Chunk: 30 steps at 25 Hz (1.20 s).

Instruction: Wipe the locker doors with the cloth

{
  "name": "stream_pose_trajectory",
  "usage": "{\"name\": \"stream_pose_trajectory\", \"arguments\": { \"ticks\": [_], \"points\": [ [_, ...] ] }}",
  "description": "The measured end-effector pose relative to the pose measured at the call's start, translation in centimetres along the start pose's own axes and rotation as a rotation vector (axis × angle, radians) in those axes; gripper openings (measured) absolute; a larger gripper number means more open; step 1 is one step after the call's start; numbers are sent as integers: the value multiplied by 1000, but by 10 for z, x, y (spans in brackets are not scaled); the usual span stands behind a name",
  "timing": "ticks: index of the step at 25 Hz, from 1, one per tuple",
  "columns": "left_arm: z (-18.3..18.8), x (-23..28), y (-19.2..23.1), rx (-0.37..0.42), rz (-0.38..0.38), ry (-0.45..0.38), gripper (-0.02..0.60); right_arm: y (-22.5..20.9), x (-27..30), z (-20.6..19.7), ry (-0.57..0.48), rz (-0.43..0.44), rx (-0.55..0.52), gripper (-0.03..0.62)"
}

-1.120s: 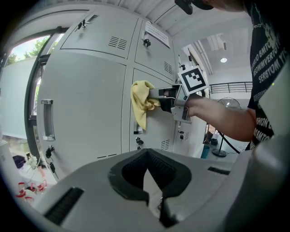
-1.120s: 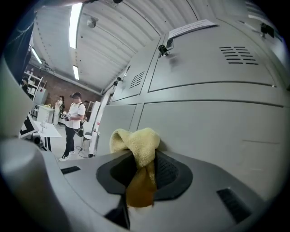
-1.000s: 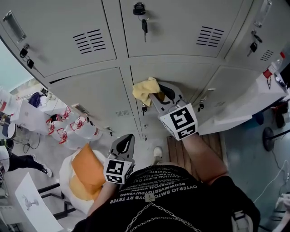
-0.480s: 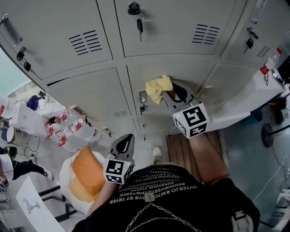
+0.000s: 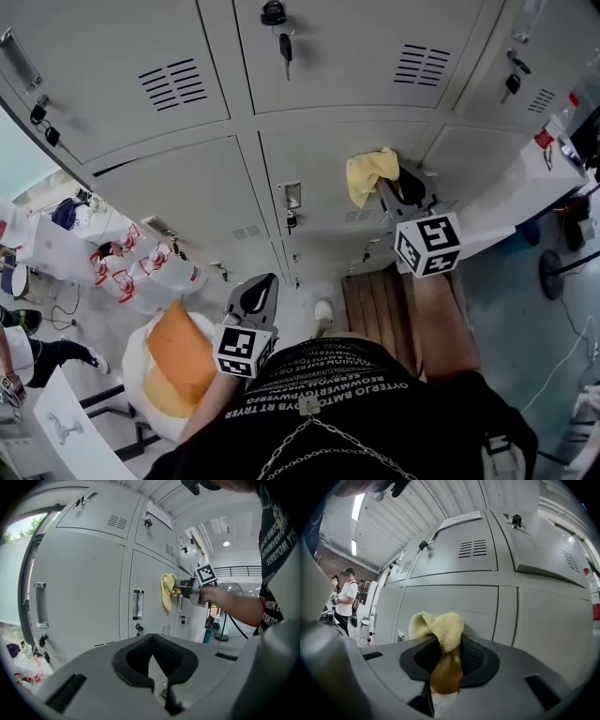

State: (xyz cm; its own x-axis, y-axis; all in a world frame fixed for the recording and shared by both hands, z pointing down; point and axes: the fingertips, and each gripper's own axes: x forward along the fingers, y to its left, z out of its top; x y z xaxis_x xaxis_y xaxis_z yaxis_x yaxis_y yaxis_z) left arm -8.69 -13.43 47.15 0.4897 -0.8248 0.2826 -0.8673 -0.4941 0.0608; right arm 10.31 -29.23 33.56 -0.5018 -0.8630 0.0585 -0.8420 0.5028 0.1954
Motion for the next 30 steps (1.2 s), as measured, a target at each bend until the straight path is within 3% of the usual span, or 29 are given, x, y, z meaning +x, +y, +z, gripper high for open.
{"name": "stream_pose_trajectory", "arguments": {
  "ticks": [14,20,30],
  "points": [
    [6,-1,5,16,-4,-14,3,-46,-28,-18,26,-131,49,98],
    [9,2,5,21,-6,-16,3,2,-33,-16,-18,4,54,98],
    [3,6,3,23,-11,1,3,92,-6,-32,13,217,67,98]
  ]
}}
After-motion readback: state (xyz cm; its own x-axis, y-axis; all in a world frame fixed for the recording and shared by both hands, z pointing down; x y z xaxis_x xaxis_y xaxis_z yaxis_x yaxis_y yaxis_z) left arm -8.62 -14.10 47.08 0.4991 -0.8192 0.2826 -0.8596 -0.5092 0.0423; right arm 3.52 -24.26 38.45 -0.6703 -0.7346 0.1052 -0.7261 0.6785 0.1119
